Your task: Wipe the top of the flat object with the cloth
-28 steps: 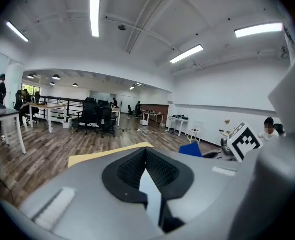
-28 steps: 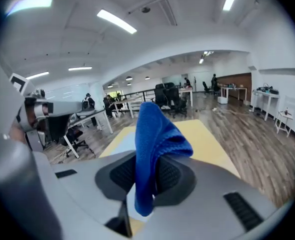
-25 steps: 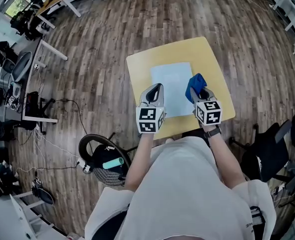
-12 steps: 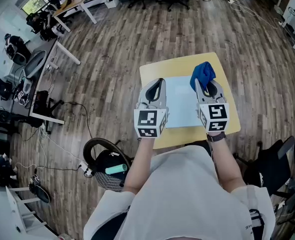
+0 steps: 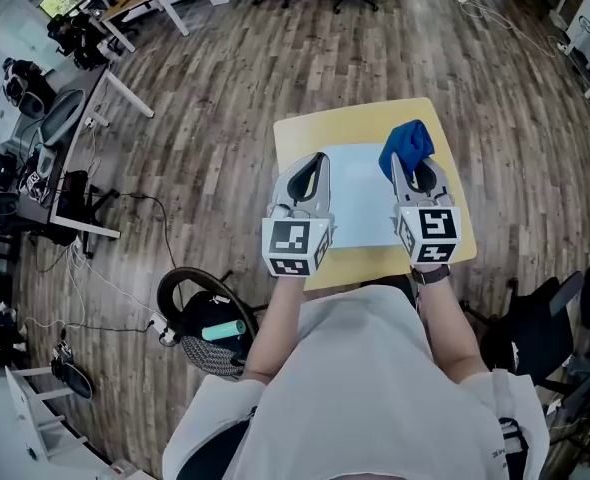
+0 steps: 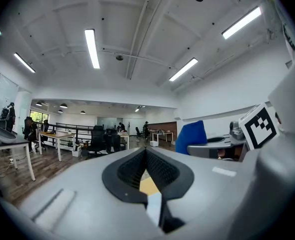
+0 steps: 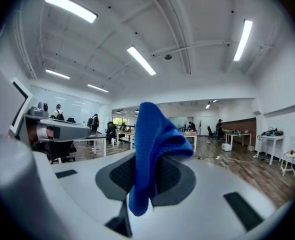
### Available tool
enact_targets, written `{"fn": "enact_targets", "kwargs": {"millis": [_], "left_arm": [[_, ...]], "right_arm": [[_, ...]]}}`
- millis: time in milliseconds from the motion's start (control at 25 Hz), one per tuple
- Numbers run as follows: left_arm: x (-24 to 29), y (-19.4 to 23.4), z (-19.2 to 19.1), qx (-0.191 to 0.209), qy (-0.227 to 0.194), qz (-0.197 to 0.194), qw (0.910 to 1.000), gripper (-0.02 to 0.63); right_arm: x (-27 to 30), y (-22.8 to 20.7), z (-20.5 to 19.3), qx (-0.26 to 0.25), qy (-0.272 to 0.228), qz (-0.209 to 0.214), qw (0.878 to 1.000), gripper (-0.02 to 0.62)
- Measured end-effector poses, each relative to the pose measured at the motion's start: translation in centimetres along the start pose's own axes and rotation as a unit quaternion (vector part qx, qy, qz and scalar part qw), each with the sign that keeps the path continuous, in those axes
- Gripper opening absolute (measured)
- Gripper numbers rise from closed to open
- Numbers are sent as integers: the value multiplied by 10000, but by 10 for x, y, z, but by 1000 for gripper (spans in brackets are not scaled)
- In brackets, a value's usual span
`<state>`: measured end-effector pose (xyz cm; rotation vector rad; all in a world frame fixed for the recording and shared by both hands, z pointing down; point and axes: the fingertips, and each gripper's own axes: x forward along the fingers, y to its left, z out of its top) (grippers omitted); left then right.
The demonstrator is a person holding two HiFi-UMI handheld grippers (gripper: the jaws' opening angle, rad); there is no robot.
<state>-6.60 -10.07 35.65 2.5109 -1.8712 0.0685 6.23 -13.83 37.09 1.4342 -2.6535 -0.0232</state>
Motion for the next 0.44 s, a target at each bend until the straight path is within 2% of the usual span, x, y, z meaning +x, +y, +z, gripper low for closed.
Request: {"fn": "enact_targets", "kwargs": {"millis": [240, 440], "left_arm": [[13, -6, -22, -96, 289, -91, 9995, 9], [38, -10, -80, -180, 1296, -95, 9914, 9]], "right_arm": [[5, -6, -17, 55, 216, 20, 9997, 63], [12, -15, -44, 203, 479, 44, 9986, 63]]}}
